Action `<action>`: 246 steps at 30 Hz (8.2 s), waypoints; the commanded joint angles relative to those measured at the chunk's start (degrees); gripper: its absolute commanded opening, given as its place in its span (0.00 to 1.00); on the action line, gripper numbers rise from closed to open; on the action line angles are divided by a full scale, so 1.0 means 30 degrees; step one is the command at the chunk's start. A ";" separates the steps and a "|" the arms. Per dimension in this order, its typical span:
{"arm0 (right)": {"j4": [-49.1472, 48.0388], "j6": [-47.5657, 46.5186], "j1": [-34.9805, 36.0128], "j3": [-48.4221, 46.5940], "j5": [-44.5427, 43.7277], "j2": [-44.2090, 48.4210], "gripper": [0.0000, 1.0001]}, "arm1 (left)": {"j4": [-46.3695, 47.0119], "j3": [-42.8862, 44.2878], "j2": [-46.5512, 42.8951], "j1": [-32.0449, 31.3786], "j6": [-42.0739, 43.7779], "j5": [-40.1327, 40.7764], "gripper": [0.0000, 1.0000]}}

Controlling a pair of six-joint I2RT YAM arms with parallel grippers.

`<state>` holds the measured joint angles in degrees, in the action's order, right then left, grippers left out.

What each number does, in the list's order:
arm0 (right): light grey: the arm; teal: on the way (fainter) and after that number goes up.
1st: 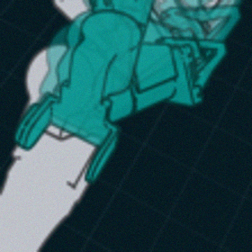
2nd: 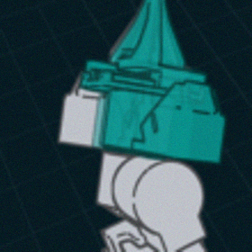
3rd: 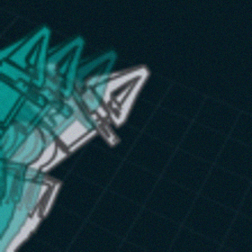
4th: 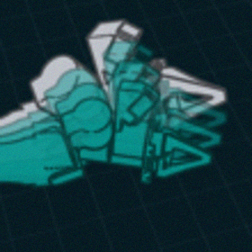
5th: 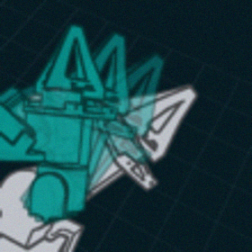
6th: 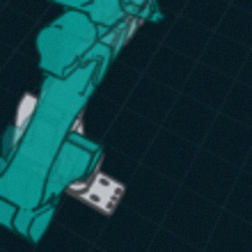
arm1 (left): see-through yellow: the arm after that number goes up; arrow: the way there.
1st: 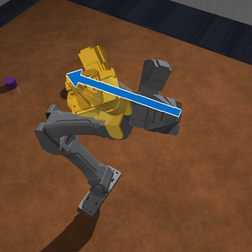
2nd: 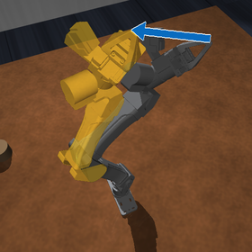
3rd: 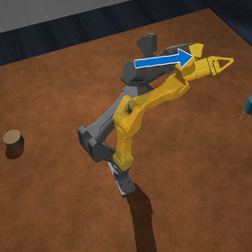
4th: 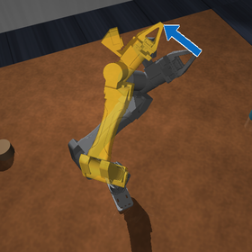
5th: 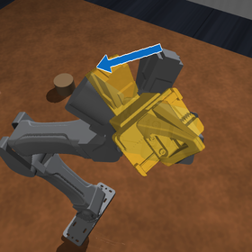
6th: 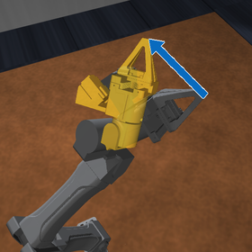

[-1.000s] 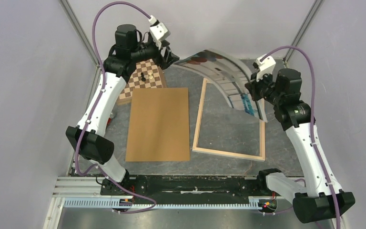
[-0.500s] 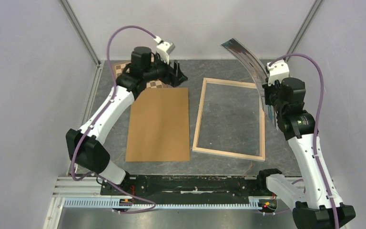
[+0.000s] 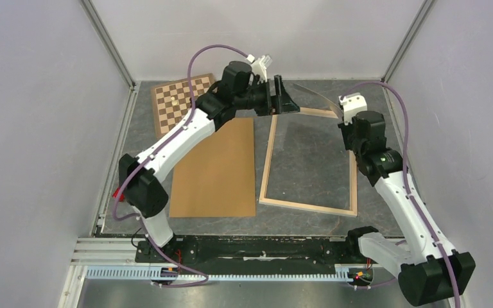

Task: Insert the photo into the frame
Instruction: Turn over the photo from the photo frame.

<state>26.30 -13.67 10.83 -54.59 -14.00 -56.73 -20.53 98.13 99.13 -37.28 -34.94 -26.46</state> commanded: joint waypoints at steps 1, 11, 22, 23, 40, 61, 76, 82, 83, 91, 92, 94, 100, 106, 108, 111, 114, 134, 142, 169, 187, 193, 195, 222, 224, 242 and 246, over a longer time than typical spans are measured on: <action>-0.1593 0.0236 0.1129 -0.0114 -0.1216 -0.0854 0.00 | -0.1424 0.2593 0.1879 -0.0830 -0.5782 0.0745 0.83; -0.2571 0.0858 0.2550 0.0425 -0.1858 -0.2115 0.00 | -0.1378 0.4232 0.4594 -0.1316 -1.0168 -0.0143 0.84; -0.4229 0.1234 0.3296 0.2630 -0.2281 -0.2158 0.00 | 0.0387 0.4363 0.5655 -0.1265 -1.2252 -0.1768 0.85; -0.4284 0.1287 0.3346 0.2667 -0.2218 -0.2269 0.00 | 0.0360 0.4276 0.5657 -0.1264 -1.2286 -0.1813 0.85; -0.5339 0.1774 0.4235 0.3254 -0.2013 -0.2705 0.00 | 0.1896 0.4742 0.7723 -0.0524 -1.3853 -0.1966 0.85; -0.6102 0.1715 0.5248 0.3196 -0.2715 -0.4257 0.00 | 0.1534 0.4831 0.8445 -0.0669 -1.3721 -0.1611 0.86; -0.6542 0.1511 0.5706 0.3485 -0.2806 -0.4382 0.04 | 0.2216 0.4840 0.9657 -0.1080 -1.4282 -0.2135 0.52; -0.6664 0.1163 0.5694 0.3714 -0.3224 -0.4162 0.13 | 0.1527 0.4513 0.8998 -0.1051 -1.3669 -0.2062 0.50; -0.6695 0.1159 0.5706 0.3765 -0.3236 -0.4164 0.14 | 0.1224 0.4473 0.8832 -0.1044 -1.3412 -0.1956 0.49; -0.6681 0.1283 0.5688 0.3774 -0.3016 -0.4125 0.08 | 0.0953 0.3768 0.8383 -0.1026 -1.2996 -0.1728 0.34; -0.6697 0.1312 0.5702 0.3804 -0.2954 -0.4092 0.08 | 0.0967 0.3740 0.8382 -0.1025 -1.2969 -0.1731 0.31; -0.6717 0.1331 0.5706 0.3862 -0.2911 -0.4059 0.07 | 0.1015 0.3708 0.8384 -0.1023 -1.2950 -0.1728 0.24; -0.6620 0.1363 0.5699 0.3811 -0.2696 -0.3958 0.08 | 0.1275 0.3510 0.8470 -0.1022 -1.3066 -0.1887 0.12; -0.5999 0.1366 0.5705 0.3273 -0.1742 -0.3550 0.43 | 0.1425 0.2886 0.8169 -0.0908 -1.2784 -0.2050 0.03; -0.5626 0.1364 0.5699 0.2904 -0.1305 -0.3380 0.55 | 0.1368 0.2643 0.7998 -0.0825 -1.2342 -0.1966 0.02; -0.5048 0.1397 0.5706 0.2317 -0.0747 -0.3095 0.71 | 0.1195 0.2347 0.7691 -0.0758 -1.1360 -0.1960 0.02; -0.4491 0.1321 0.5655 0.1804 -0.0600 -0.2507 0.75 | 0.0859 0.2244 0.7423 -0.0708 -0.9772 -0.2287 0.02; -0.4236 0.1485 0.2215 0.2233 -0.0469 -0.0061 0.79 | -0.6381 0.2453 0.8001 0.0557 0.3964 -0.5675 0.02; -0.4553 0.1218 0.1986 0.3013 -0.0393 0.0061 0.79 | -1.0970 0.6453 1.0455 0.0736 0.7973 -0.4284 0.02; -0.5115 0.1080 0.0796 0.4241 -0.0155 0.0461 0.78 | -1.4222 1.5072 1.5396 0.0627 1.2368 -0.0242 0.02; -0.7802 0.2574 -0.3248 0.6211 0.0624 -0.3316 0.67 | -1.2999 1.4008 1.4735 0.0185 1.2836 -0.0643 0.02; -0.9363 0.2741 -0.4269 0.6057 0.0838 -0.5531 0.60 | -1.2818 1.4029 1.4827 -0.0080 1.3233 -0.0603 0.02; -0.9791 0.2712 -0.4657 0.5829 0.1040 -0.6253 0.57 | -1.2815 1.4062 1.4854 -0.0188 1.3604 -0.0506 0.02; -1.0413 0.3854 -0.7897 0.3884 0.3318 -0.9607 0.49 | -1.2419 1.4459 1.5823 -0.0435 1.5397 -0.0103 0.03; -1.0397 0.3753 -0.8003 0.3901 0.3350 -0.9639 0.49 | -1.2270 1.4404 1.5810 -0.0482 1.5505 -0.0395 0.03; -1.1109 0.3942 -0.8088 0.3460 0.5143 -1.1403 0.45 | -1.1862 1.3769 1.5911 -0.0611 1.5887 0.0093 0.05; -1.1082 0.3898 -0.8070 0.3544 0.5135 -1.1310 0.44 | -1.1702 1.3785 1.5882 -0.0611 1.5742 0.0552 0.05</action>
<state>-5.78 -2.52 -13.30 -42.41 0.64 -90.13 -57.95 139.28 146.65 -38.59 10.59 -25.61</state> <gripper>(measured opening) 0.444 0.049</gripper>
